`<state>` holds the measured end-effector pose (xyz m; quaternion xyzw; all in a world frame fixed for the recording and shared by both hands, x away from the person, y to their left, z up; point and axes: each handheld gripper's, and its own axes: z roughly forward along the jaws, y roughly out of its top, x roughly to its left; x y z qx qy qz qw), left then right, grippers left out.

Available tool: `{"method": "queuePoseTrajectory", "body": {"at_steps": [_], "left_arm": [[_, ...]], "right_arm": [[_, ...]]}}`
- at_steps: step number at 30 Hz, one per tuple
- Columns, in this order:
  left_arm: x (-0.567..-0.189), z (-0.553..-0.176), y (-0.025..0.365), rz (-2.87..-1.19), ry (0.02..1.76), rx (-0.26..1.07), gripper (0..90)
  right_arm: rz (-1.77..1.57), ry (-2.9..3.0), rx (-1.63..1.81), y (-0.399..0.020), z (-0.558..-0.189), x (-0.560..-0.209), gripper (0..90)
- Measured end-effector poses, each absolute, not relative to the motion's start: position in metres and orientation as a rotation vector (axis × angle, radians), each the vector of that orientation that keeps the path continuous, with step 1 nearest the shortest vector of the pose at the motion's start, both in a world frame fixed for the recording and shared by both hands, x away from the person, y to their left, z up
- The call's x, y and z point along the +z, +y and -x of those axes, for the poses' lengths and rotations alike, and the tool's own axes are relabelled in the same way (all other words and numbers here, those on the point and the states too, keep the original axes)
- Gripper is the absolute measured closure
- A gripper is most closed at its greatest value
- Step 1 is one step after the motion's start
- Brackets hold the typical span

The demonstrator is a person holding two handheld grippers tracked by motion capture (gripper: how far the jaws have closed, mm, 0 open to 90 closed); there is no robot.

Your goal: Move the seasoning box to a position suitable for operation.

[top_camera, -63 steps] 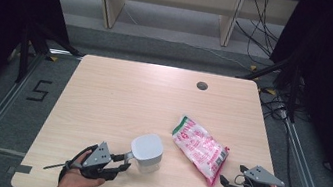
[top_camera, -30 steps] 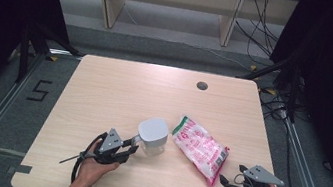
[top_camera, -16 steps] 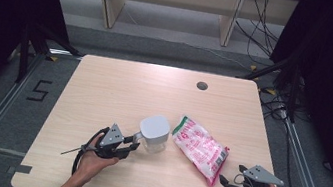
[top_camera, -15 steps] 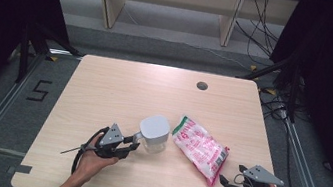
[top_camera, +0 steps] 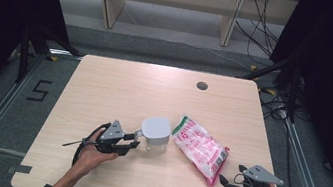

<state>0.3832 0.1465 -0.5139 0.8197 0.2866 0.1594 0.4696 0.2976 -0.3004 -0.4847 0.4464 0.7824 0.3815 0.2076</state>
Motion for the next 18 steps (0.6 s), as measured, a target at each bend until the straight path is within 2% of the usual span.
{"method": "queuePoseTrajectory", "body": {"at_steps": [6,18], "left_arm": [[-0.5160,-0.3911,0.1477,-1.995,0.705,0.404,68.8],[-0.5162,-0.3904,0.1439,-2.008,0.666,0.420,69.5]], "right_arm": [[-1.228,2.185,1.077,-0.3004,-0.2995,-0.4855,21.2],[-1.243,2.182,1.083,-0.3000,-0.2995,-0.4855,21.1]]}}
